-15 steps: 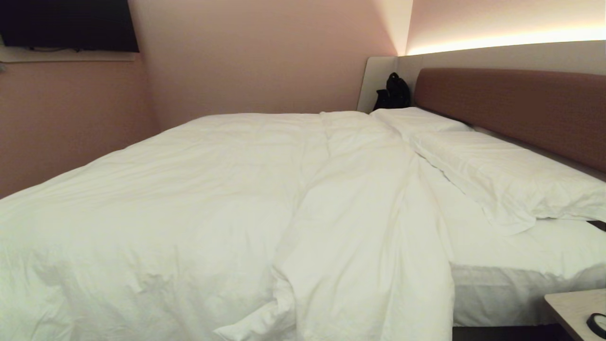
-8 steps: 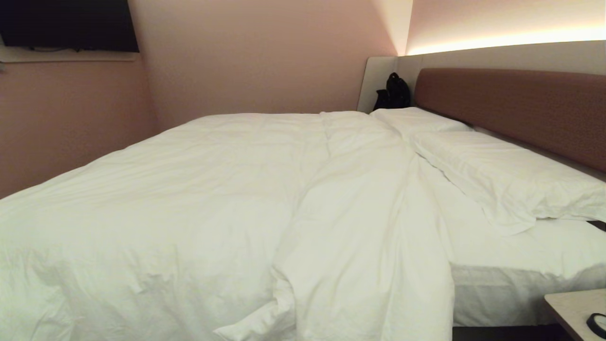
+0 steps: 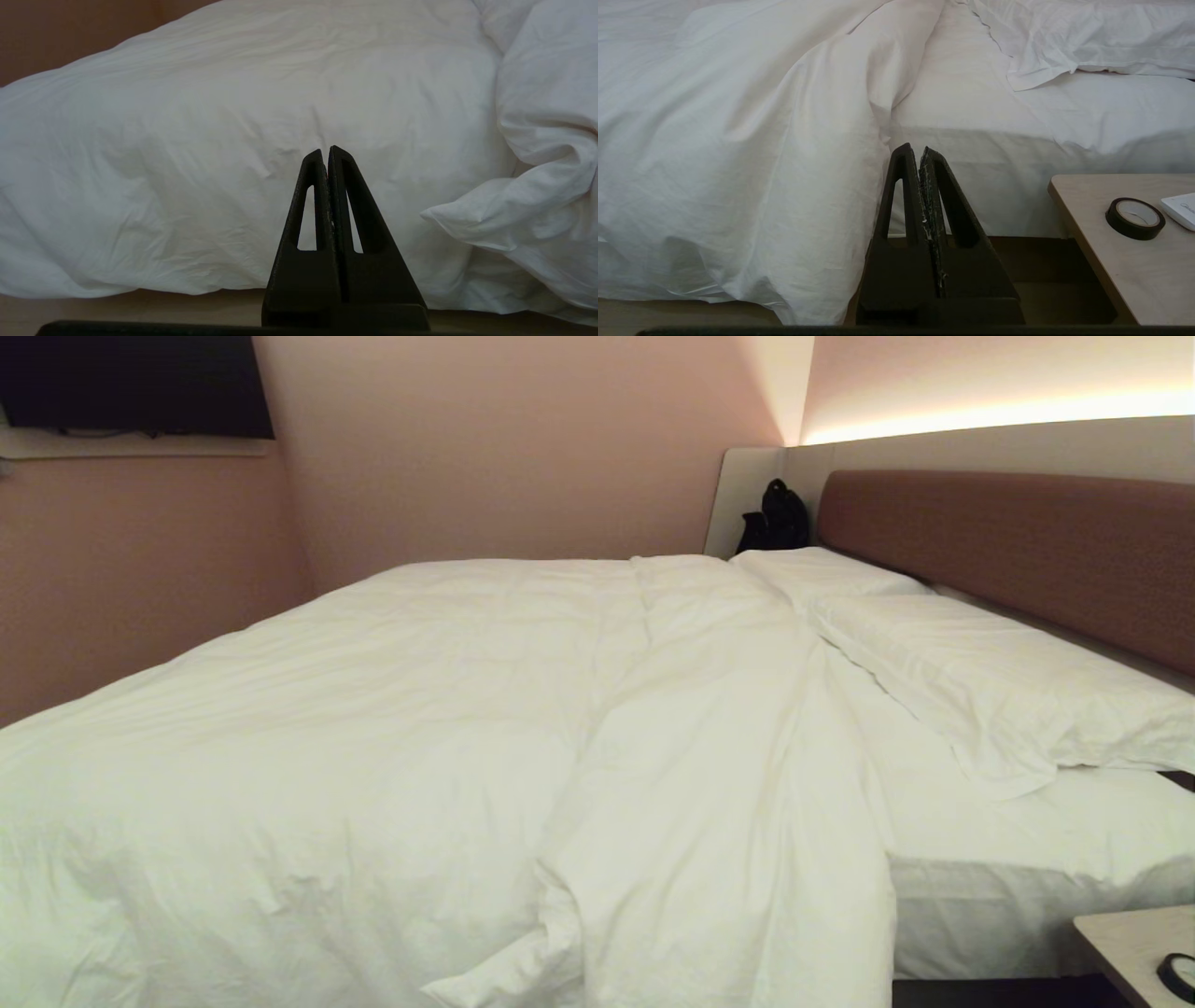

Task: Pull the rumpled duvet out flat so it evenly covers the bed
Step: Flatten the corners of the folded blanket

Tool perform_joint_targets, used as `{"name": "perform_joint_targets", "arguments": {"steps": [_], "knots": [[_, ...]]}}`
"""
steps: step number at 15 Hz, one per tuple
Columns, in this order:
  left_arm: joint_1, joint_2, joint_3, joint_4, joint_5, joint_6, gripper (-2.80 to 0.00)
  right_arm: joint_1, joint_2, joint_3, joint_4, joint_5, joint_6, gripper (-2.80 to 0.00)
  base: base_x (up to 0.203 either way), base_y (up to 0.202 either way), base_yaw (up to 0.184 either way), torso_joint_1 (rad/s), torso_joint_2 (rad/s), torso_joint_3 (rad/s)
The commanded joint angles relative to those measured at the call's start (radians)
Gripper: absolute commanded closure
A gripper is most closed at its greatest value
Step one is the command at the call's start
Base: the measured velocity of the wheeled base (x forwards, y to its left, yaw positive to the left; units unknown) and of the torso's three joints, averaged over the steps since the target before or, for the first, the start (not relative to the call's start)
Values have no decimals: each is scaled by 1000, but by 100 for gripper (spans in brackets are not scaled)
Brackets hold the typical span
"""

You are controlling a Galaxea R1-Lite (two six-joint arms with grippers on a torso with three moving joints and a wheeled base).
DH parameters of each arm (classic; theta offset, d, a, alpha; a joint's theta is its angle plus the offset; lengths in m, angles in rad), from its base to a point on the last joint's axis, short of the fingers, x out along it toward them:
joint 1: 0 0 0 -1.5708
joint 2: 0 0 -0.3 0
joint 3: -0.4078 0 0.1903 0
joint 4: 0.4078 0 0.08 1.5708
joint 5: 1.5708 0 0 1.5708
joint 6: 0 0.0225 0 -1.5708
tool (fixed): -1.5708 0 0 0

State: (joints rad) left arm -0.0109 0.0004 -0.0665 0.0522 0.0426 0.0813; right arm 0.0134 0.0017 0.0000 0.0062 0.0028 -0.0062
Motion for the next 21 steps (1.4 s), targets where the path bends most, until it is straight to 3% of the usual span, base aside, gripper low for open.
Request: {"name": "perform_joint_targets", "arguments": {"steps": [1,8,14,21], "knots": [[0,0,17,0,-1,2,0,0,0,0,0,0,0,0,0,0,0,0,0,0],[0,0,19,1,-17,-1,0,0,0,0,0,0,0,0,0,0,0,0,0,0],[0,1,45,0,-77,-6,0,0,0,0,0,0,0,0,0,0,0,0,0,0],[0,1,45,-2,-70,-57,0,0,0,0,0,0,0,0,0,0,0,0,0,0]]}}
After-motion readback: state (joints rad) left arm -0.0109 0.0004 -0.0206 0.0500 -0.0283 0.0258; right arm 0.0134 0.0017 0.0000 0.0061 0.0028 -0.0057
